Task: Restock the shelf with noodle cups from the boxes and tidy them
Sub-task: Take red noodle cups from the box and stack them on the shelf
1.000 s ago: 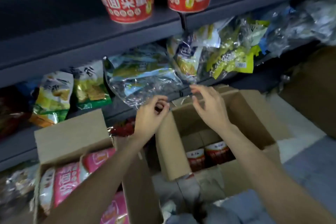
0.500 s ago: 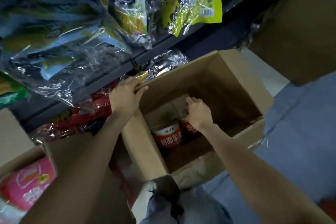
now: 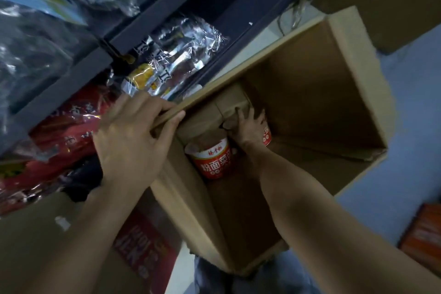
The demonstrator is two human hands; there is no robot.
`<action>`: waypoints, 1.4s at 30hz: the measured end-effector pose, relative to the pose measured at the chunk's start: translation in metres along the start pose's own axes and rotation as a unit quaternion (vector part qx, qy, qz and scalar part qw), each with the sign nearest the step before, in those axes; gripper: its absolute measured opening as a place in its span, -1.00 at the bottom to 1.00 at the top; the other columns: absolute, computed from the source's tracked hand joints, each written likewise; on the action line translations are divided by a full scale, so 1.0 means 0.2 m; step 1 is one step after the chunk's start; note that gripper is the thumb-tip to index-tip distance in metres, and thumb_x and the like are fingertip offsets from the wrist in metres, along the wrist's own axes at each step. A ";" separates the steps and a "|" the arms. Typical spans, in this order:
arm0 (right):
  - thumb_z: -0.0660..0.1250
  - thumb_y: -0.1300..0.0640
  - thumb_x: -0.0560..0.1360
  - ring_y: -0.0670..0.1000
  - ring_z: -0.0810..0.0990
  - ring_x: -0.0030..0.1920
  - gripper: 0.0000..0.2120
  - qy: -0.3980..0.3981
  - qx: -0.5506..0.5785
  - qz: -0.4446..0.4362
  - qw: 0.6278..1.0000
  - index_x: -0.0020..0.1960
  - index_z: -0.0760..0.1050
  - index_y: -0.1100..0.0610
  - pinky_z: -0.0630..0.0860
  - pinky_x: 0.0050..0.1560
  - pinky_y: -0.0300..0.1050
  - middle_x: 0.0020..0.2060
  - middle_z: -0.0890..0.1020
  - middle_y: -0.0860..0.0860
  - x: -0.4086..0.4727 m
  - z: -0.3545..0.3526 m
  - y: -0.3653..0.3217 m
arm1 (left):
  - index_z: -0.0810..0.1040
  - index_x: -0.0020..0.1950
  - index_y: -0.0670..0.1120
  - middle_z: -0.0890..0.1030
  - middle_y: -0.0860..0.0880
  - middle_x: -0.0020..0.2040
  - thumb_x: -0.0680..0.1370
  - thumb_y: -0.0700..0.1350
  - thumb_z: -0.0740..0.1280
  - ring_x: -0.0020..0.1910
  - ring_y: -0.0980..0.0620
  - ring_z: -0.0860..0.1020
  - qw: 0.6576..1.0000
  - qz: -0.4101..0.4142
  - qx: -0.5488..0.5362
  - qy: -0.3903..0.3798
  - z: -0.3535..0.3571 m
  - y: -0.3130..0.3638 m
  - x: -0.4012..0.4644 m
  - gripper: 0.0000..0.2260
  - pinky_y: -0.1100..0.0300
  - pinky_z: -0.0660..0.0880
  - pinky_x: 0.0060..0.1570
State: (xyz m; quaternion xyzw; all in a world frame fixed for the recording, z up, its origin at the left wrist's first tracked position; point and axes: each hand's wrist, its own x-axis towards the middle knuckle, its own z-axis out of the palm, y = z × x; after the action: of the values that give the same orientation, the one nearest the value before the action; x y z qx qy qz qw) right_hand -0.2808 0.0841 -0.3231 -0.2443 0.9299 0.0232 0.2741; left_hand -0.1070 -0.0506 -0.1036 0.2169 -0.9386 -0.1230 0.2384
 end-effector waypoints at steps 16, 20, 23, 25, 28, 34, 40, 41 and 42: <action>0.40 -0.16 0.43 0.30 0.19 0.41 -0.40 0.093 0.161 0.054 0.981 0.37 0.42 0.09 0.35 0.33 0.18 0.45 0.22 0.11 -0.20 -0.31 0.03 | 0.59 -0.04 -0.10 0.56 -0.06 -0.13 0.55 0.02 0.33 -0.11 -0.10 0.46 0.999 -0.032 0.022 -0.021 0.08 -0.07 0.07 -0.81 0.16 0.32 -0.21; 0.52 -0.13 0.31 0.14 0.38 0.33 -0.38 0.181 0.262 -0.058 0.946 0.32 0.49 -0.01 0.42 0.29 0.02 0.37 0.35 0.04 -0.53 -0.66 -0.01 | 0.57 0.05 -0.10 0.56 -0.12 -0.01 0.56 0.00 0.30 0.01 -0.19 0.47 0.992 -0.111 0.036 -0.054 0.11 -0.09 0.14 -0.80 0.00 0.43 -0.17; 0.58 -0.07 0.25 -0.07 0.37 0.32 -0.39 0.205 0.347 -0.166 0.900 0.26 0.54 0.00 0.39 0.28 -0.21 0.38 0.33 -0.01 -0.83 -0.88 -0.01 | 0.54 0.23 -0.11 0.55 -0.15 0.15 0.59 -0.08 0.25 0.17 -0.20 0.43 0.980 -0.175 -0.014 -0.091 0.11 -0.14 0.17 -0.75 -0.03 0.41 0.08; 0.60 -0.04 0.23 -0.14 0.36 0.32 -0.43 0.216 0.383 -0.224 0.870 0.21 0.56 0.00 0.34 0.26 -0.37 0.36 0.34 -0.02 -1.01 -0.99 -0.02 | 0.46 0.35 -0.11 0.50 -0.16 0.27 0.61 -0.06 0.22 0.28 -0.18 0.39 0.966 -0.200 -0.070 -0.149 0.08 -0.17 0.19 -0.67 0.01 0.34 0.23; 0.59 -0.06 0.21 -0.13 0.37 0.33 -0.45 0.234 0.412 -0.281 0.835 0.15 0.56 0.02 0.34 0.27 -0.39 0.29 0.38 -0.02 -1.17 -1.13 -0.07 | 0.41 0.40 -0.09 0.45 -0.07 0.36 0.64 0.04 0.12 0.36 -0.05 0.39 0.906 -0.277 -0.270 -0.173 -0.12 -0.08 0.22 -0.62 0.09 0.28 0.35; 0.60 -0.07 0.21 -0.04 0.33 0.37 -0.36 0.263 0.430 -0.408 0.761 0.20 0.47 0.09 0.31 0.33 -0.32 0.29 0.32 0.09 -1.40 -1.45 -0.32 | 0.18 0.46 0.11 0.41 0.19 0.35 0.40 0.39 0.21 0.29 0.28 0.42 0.835 -0.212 -0.502 -0.080 -0.95 0.21 0.07 -0.29 0.30 0.39 0.22; 0.61 -0.13 0.15 -0.17 0.34 0.38 0.14 0.088 0.534 -0.477 0.692 0.51 -0.02 -0.02 0.38 0.36 -0.14 0.35 0.31 -0.21 -1.69 -1.73 -0.84 | -0.23 0.52 0.07 0.21 0.34 0.40 0.23 0.08 0.54 0.37 0.37 0.26 0.927 -0.164 -0.321 0.100 -1.55 0.18 -0.05 0.14 0.49 0.28 0.23; 0.59 -0.12 0.16 -0.21 0.33 0.37 0.14 0.075 0.525 -0.484 0.696 0.52 -0.04 -0.01 0.35 0.34 -0.25 0.34 0.30 -0.23 -1.73 -1.77 -0.93 | -0.22 0.53 0.06 0.21 0.29 0.41 0.23 0.09 0.55 0.38 0.34 0.26 0.927 -0.167 -0.306 0.142 -1.62 0.15 -0.05 0.14 0.46 0.28 0.26; 0.56 -0.13 0.17 -0.26 0.30 0.35 0.13 0.069 0.509 -0.493 0.702 0.53 -0.04 -0.02 0.32 0.30 -0.36 0.35 0.29 -0.22 -1.77 -1.81 -1.02 | -0.20 0.53 0.05 0.22 0.24 0.43 0.24 0.11 0.56 0.40 0.30 0.25 0.925 -0.171 -0.288 0.178 -1.69 0.11 -0.06 0.14 0.38 0.29 0.30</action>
State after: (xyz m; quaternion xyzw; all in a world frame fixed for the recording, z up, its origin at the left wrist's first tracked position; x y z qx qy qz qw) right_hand -0.1071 -0.0019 0.1875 -0.4922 0.5634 -0.6088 0.2641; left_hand 0.0637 -0.0688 0.1880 0.3143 -0.7535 -0.3860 0.4295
